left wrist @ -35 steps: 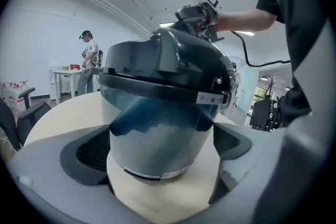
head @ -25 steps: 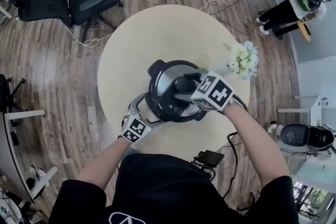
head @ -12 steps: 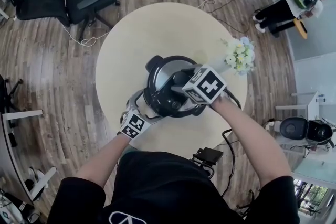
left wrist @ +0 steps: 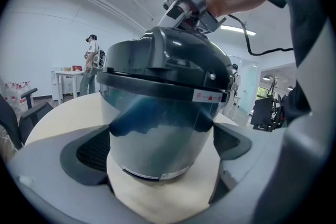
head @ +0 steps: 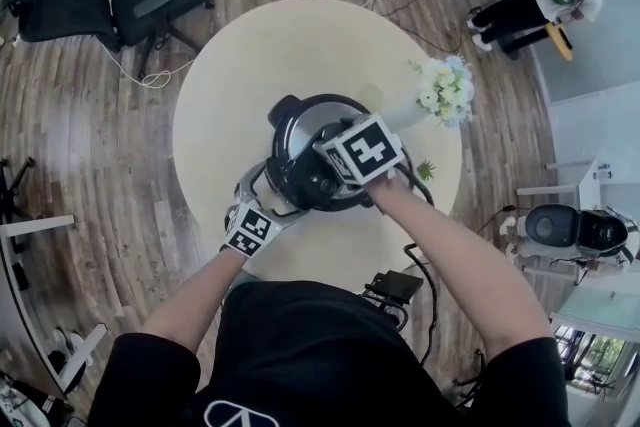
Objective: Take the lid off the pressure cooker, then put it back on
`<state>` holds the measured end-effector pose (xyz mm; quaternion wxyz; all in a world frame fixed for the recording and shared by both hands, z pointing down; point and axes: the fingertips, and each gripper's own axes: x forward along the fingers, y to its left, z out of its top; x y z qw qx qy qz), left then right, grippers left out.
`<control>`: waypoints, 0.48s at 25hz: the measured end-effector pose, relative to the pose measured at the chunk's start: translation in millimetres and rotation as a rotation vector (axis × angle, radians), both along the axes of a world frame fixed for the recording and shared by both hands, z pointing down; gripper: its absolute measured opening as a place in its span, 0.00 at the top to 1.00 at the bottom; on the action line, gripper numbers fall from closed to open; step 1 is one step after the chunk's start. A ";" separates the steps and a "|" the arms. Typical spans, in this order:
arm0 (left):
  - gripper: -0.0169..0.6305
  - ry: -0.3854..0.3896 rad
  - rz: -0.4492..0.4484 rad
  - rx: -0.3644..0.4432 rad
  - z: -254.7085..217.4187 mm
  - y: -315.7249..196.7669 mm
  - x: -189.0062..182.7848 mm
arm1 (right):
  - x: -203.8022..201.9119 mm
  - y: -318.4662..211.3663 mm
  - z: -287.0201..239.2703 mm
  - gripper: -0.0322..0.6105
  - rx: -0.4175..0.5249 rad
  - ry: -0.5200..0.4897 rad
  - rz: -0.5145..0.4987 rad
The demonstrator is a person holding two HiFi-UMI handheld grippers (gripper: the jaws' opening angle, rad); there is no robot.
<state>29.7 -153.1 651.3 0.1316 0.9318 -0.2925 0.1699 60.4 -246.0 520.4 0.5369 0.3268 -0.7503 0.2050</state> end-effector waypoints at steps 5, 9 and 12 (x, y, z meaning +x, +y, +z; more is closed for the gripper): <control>0.06 0.010 -0.009 0.008 0.8 -1.1 1.4 | 1.8 -3.7 2.3 0.51 -0.018 0.022 0.081; 0.06 0.013 -0.009 0.011 0.0 -0.7 0.6 | 3.7 -6.2 3.5 0.50 -0.042 0.039 0.165; 0.06 0.014 -0.009 0.011 1.4 0.3 -0.8 | 11.8 -12.6 3.3 0.50 -0.036 0.002 0.361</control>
